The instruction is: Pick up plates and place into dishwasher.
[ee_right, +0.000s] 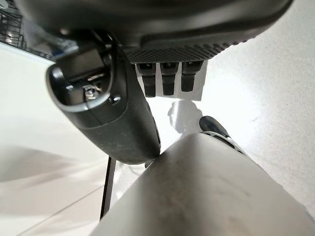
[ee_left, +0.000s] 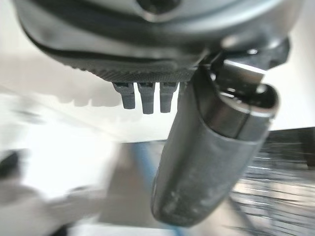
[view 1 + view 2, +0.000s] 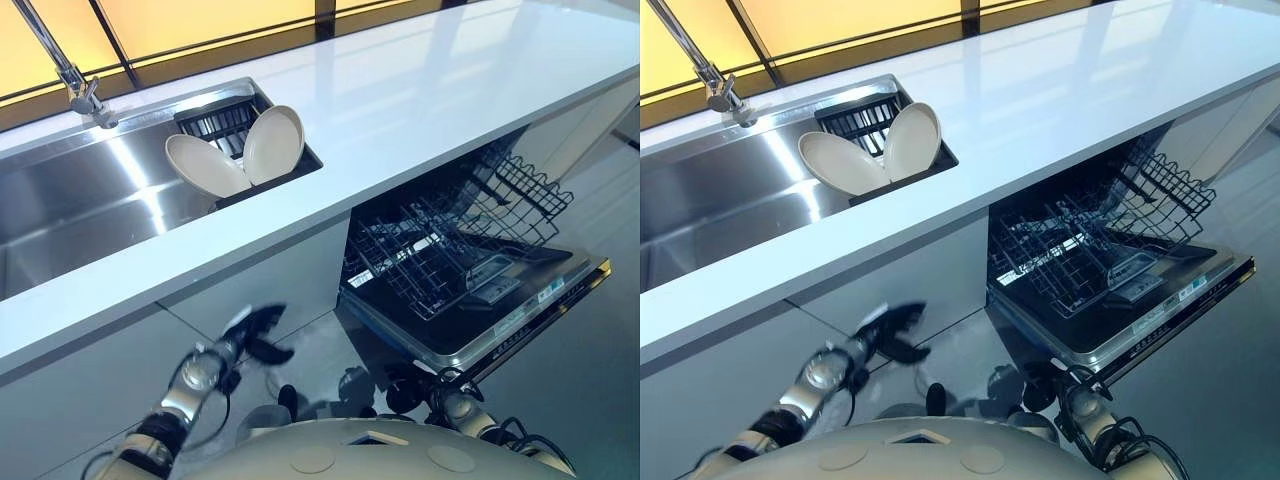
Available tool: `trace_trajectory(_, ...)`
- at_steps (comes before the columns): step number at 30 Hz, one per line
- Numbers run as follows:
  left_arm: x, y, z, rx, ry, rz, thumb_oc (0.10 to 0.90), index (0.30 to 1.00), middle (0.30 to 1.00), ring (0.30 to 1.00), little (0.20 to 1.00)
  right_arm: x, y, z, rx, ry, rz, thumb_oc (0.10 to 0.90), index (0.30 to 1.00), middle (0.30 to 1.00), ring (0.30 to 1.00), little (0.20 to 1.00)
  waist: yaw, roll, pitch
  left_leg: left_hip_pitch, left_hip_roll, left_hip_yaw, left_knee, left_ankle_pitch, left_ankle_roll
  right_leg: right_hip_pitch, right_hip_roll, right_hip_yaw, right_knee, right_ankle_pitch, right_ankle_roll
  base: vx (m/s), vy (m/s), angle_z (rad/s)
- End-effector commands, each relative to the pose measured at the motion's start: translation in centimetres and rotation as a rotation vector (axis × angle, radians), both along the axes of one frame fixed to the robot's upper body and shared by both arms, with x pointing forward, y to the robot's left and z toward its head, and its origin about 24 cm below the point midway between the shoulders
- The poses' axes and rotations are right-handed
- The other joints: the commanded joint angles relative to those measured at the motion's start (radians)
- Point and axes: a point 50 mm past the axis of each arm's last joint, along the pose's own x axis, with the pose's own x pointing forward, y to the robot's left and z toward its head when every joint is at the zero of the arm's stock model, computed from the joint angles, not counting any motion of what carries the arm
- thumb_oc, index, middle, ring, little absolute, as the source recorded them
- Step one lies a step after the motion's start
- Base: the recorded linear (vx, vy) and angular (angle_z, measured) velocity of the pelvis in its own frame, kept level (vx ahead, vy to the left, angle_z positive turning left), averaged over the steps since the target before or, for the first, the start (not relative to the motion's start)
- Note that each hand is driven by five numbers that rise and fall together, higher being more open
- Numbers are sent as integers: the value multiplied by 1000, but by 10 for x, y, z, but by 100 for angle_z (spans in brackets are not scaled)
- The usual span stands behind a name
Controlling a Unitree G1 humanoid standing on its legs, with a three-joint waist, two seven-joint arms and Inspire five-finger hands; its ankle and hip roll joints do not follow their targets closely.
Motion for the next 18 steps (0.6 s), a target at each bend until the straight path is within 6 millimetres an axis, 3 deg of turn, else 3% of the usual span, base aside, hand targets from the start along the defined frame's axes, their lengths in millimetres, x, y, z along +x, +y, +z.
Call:
trace_trajectory(1, 34, -39, 83, -339, -238, -248, 800, 900, 900, 900, 900, 33, -27, 22, -74, -88, 3, 800, 900, 900, 900, 900, 18, -6, 8, 66, -43, 79, 12, -132, 31, -55, 46, -1, 62, -10, 10, 0, 0, 0)
trace_trajectory(3, 30, -46, 102, -471, -262, -340, 800, 900, 900, 900, 900, 33, -24, 23, -72, -92, 16, 800, 900, 900, 900, 900, 11, -6, 7, 71, -43, 80, 7, -133, 33, -51, 47, 4, 59, -10, 10, 8, 0, -3)
trace_trajectory(7, 17, -67, 148, -962, -204, -551, 800, 900, 900, 900, 900, 28, -19, 23, -67, -87, 35, 800, 900, 900, 900, 900, -5, -11, 3, 81, -42, 84, 7, -145, 36, -42, 50, 26, 52, -10, 10, 34, -6, -6)
trace_trajectory(11, 12, -72, 176, -1199, -268, -596, 800, 900, 900, 900, 900, 25, -13, 22, -58, -81, 47, 800, 900, 900, 900, 900, -17, -20, 0, 89, -43, 85, 7, -154, 35, -36, 51, 38, 47, -10, 8, 30, -24, -11)
trace_trajectory(15, 21, -50, 201, -1304, -466, -382, 800, 900, 900, 900, 900, 17, -11, 19, -54, -73, 49, 800, 900, 900, 900, 900, -20, -28, -5, 95, -46, 77, 7, -156, 34, -26, 52, 39, 43, -13, 4, 21, -16, -3)
trace_trajectory(18, 31, -19, 217, -1180, -705, -87, 800, 900, 900, 900, 900, 12, -11, 14, -55, -64, 39, 800, 900, 900, 900, 900, -14, -29, -15, 98, -49, 66, 7, -156, 31, -18, 52, 34, 38, -17, 2, 48, 1, 0)
